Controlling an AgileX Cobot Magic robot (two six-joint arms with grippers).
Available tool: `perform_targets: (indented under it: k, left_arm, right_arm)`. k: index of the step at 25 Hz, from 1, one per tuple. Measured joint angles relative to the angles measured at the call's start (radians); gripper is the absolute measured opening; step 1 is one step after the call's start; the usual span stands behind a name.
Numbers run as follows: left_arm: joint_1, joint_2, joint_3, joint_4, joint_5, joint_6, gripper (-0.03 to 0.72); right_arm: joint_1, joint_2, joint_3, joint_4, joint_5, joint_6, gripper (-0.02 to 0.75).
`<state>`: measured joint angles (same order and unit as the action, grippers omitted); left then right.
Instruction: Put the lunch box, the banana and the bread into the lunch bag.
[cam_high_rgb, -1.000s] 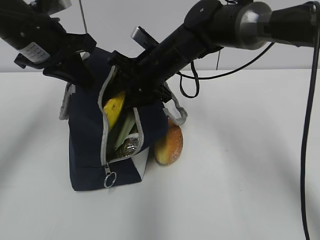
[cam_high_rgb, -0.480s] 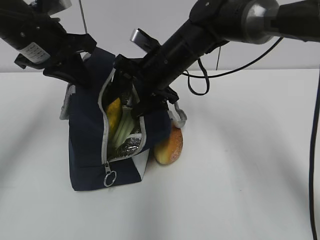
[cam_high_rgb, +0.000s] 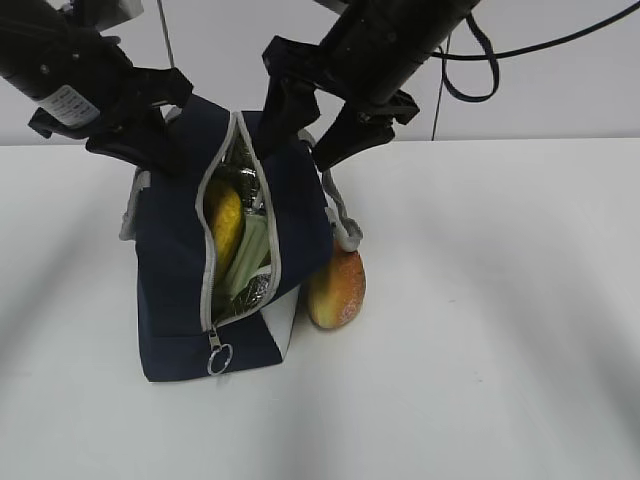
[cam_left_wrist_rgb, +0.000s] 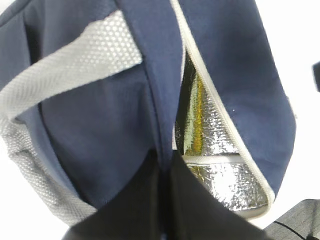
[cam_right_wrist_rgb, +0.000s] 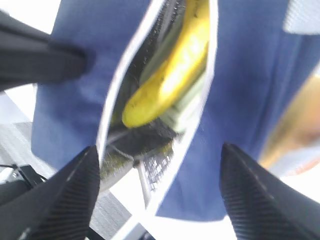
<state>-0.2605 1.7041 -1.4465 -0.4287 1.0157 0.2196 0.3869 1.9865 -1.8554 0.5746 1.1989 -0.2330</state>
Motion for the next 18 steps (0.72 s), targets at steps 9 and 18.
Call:
perform_targets:
  k: [9,18]
  left_arm:
    - [0.000,0.000,0.000,-0.001,0.012,0.000,-0.003]
    - [0.000,0.000,0.000,-0.002,0.013,0.000,-0.003]
  right_arm:
    - [-0.001,-0.297,0.479,-0.030,-0.274,-0.011,0.519]
    - [-0.001,-0.468,0.930,0.028,-0.574,-0.014,0.517]
